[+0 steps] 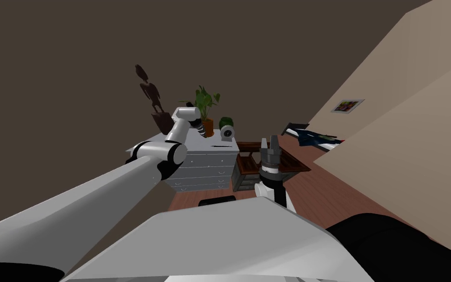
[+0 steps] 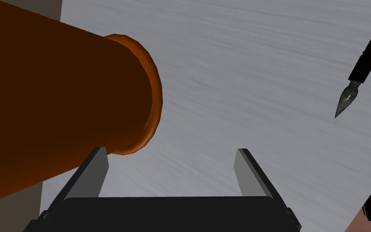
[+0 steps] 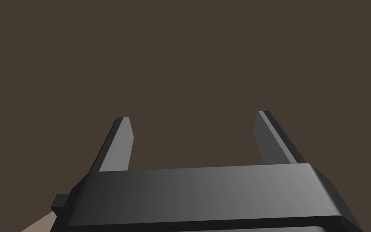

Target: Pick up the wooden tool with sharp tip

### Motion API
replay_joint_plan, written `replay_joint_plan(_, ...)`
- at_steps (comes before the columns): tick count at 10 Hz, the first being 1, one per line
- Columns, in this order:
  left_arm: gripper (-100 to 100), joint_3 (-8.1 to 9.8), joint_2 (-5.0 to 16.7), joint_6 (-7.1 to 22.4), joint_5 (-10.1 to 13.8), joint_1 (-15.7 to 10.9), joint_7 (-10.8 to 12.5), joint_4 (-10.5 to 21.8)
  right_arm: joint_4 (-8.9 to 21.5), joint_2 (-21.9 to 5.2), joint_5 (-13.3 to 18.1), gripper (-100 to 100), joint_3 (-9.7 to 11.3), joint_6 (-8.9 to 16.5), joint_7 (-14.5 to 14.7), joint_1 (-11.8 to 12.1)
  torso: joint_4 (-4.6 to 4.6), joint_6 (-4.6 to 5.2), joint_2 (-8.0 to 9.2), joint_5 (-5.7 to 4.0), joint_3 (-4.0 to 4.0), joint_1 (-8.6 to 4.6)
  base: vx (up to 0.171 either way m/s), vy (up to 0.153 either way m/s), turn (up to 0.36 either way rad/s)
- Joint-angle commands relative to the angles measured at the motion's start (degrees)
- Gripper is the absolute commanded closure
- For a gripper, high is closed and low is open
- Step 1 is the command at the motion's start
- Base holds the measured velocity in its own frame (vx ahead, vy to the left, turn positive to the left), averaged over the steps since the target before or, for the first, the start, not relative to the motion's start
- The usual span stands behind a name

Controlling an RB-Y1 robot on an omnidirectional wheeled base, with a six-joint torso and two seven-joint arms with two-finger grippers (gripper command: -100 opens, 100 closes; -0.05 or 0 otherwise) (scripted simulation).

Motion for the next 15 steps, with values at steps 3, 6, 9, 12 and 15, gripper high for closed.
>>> replay_joint_plan(3,-100,-0.77,-2.08,5.92,0.41,-3.65,0.95,5.52,0.00,0.00,0.00,0,0.00,0.00,0.00,0.00,0.00,-0.01,0.00,0.00,0.00,0.00,0.031,0.005,0.009)
replay_joint_plan(6,-100,-1.53,-4.83,10.24,0.65,-6.28,1.74,10.07,0.00,0.00,0.00,0,0.00,0.00,0.00,0.00,0.00,0.01,-0.01,-0.01,0.00,-0.03,0.039,0.002,0.007)
replay_joint_plan(9,-100,-1.88,-6.43,12.64,0.74,-7.31,2.05,11.84,0.00,0.00,0.00,0,0.00,0.00,0.00,0.00,0.00,0.00,0.01,-0.01,0.00,-0.07,0.027,-0.006,0.004)
replay_joint_plan(12,-100,-2.67,-11.96,16.09,0.94,-9.30,2.66,15.43,0.00,0.00,0.00,0,0.00,0.00,0.00,0.00,0.01,0.01,0.04,-0.02,0.02,-0.06,0.027,-0.003,0.009)
replay_joint_plan(15,-100,-2.89,-14.97,16.90,0.98,-9.76,2.79,16.33,0.00,0.00,0.00,0,0.00,0.00,0.00,0.00,0.01,-0.01,0.06,-0.01,0.03,-0.07,0.015,-0.009,0.003)
